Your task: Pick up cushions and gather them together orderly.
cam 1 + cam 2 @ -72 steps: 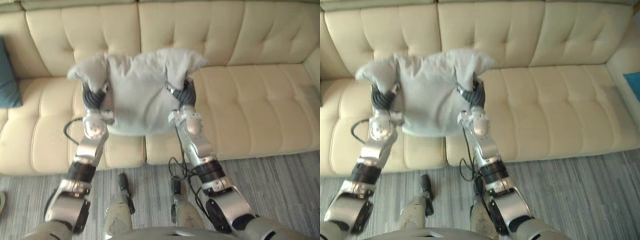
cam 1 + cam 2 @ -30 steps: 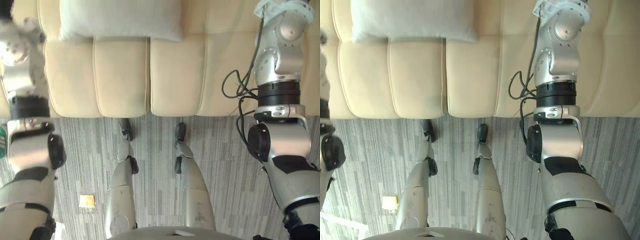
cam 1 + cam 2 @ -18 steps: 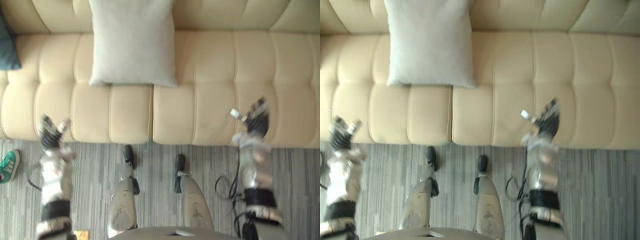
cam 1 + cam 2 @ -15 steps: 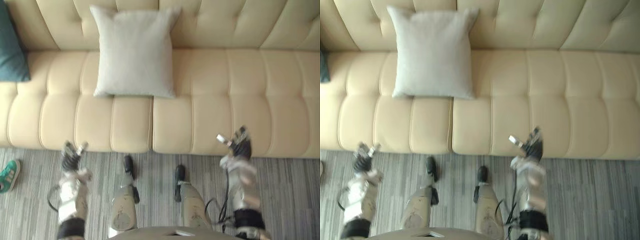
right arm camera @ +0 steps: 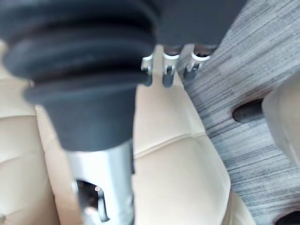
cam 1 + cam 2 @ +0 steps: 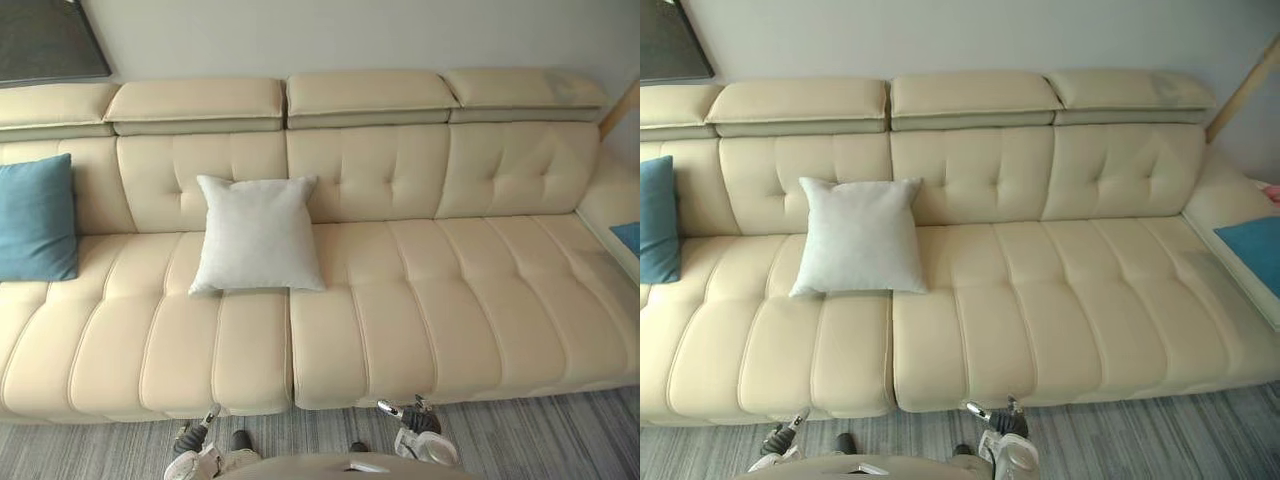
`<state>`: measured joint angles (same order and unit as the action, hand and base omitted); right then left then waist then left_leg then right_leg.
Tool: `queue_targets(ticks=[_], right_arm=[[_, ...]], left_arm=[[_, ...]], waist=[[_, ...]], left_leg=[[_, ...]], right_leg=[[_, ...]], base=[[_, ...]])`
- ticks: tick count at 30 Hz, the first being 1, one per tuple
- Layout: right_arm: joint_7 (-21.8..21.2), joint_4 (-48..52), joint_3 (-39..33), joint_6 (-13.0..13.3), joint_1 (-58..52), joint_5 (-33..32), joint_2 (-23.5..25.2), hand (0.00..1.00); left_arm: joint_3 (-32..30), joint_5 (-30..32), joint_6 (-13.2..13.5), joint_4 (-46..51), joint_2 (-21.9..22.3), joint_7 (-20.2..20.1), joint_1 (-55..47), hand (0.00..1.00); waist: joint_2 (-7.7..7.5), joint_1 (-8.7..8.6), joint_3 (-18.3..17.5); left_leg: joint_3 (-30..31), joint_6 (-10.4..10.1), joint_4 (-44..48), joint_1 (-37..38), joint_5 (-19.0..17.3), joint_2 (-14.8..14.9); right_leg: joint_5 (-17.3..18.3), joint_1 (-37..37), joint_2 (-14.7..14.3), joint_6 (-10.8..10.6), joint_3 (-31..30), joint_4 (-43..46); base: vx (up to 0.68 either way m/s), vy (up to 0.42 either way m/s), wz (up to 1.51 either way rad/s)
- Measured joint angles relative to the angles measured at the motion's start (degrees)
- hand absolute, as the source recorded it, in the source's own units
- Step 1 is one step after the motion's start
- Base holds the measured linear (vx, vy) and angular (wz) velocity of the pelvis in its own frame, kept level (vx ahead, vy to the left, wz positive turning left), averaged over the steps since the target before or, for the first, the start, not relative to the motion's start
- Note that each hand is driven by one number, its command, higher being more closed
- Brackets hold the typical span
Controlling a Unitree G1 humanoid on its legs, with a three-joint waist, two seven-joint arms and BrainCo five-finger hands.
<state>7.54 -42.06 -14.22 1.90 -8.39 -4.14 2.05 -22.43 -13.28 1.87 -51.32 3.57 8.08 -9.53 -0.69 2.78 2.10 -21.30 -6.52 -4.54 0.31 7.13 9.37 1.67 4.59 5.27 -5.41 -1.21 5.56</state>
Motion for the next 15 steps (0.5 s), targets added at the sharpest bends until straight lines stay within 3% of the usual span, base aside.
queue_targets(ticks=[3, 4, 5, 6, 7, 9, 11, 13, 15], right_arm=[[0.2, -0.1, 0.8, -0.1, 1.9, 0.1, 0.4, 0.00], [0.2, -0.1, 1.4, -0.1, 2.2, 0.1, 0.7, 0.00], [0.2, -0.2, 1.3, -0.1, 2.1, 0.1, 0.4, 0.00], [0.2, -0.2, 1.0, -0.3, 2.6, 0.1, -0.4, 0.00], [0.2, -0.7, 1.2, -0.4, 3.2, 0.1, -0.1, 0.00], [0.0, -3.7, 2.6, -0.5, 3.0, 0.1, 0.7, 0.00], [0.1, -6.0, 2.8, -0.5, 3.2, 0.1, 0.6, 0.00], [0.2, -6.5, 2.8, -0.5, 4.8, 0.2, -1.0, 0.00], [0.2, -7.2, 3.3, -0.6, 7.4, 0.2, -0.9, 0.00]], left_arm=[[-0.1, 0.0, -0.1, -1.0, -1.3, 0.5, 1.0, 0.00], [-0.4, 0.0, -0.1, -0.9, -1.9, 0.6, 1.5, 0.00], [-0.4, -0.1, -0.1, -0.9, -1.8, 0.6, 1.5, 0.00], [-1.0, -0.1, 0.0, -1.0, -1.2, 0.8, 1.4, 0.00], [-1.8, -0.1, -0.1, -1.1, -1.4, 1.1, 1.3, 0.00], [-2.2, -0.1, -0.2, -1.1, -2.9, 1.6, 0.9, 0.00], [-4.2, -0.4, -0.6, -1.2, -2.8, 1.6, 1.3, 0.00], [-4.3, -0.6, -0.7, -2.0, -1.7, 1.7, 0.8, 0.00], [-3.2, -0.8, -0.8, -2.3, -2.8, 1.9, 1.7, 0.00]], waist=[[-1.43, 0.12, 1.2], [-2.51, 0.18, 2.0], [-1.92, 0.35, 1.8], [-0.42, 0.80, 1.8], [-0.07, 0.20, 2.5], [-3.01, -0.04, 2.4], [-4.72, 1.52, 1.5], [-2.24, 2.40, 0.5], [-2.61, 1.80, 1.7]], left_leg=[[-2.6, 0.8, 0.7, -0.5, -0.5, -0.3], [-1.8, 1.7, 3.8, -2.3, -1.8, -0.4], [-0.7, 1.7, 3.8, -2.5, -2.1, 0.0], [-0.8, 2.8, 3.5, -2.7, -1.8, 1.6], [-0.2, 3.2, 4.9, -3.5, -2.0, 2.2], [2.6, 3.2, 7.7, -4.4, -2.6, 1.0], [4.7, 2.5, 7.4, -4.9, -3.2, -0.7], [8.2, 3.1, 7.7, -8.3, -2.2, -0.8], [6.8, 3.3, 8.0, -10.8, -0.5, -2.0]], right_leg=[[-1.3, 1.7, 0.0, 0.7, -1.7, -0.4], [-0.8, 1.4, 0.5, 4.1, -0.7, -1.6], [-0.3, 1.1, 0.5, 6.6, 1.1, -2.3], [2.4, 2.2, 0.9, 7.2, 5.2, 3.9], [4.8, 5.1, 2.5, 5.8, 6.9, 17.2], [6.5, 5.4, 5.3, 3.0, 8.1, 32.9], [6.6, 4.5, 4.4, 1.3, 8.0, 29.5], [7.8, 0.7, 2.8, 0.9, 7.9, 17.8], [10.4, 0.6, 3.9, 0.8, 8.2, 12.7]], base=[[-0.06, 0.015, -0.35], [-0.07, 0.008, -0.01], [-0.04, 0.006, -0.08], [-0.04, 0.005, 0.00], [-0.05, -0.020, 0.27], [-0.05, -0.061, 0.61], [-0.03, -0.018, 0.08], [-0.10, 0.004, -0.32], [-0.12, -0.027, -0.11]])
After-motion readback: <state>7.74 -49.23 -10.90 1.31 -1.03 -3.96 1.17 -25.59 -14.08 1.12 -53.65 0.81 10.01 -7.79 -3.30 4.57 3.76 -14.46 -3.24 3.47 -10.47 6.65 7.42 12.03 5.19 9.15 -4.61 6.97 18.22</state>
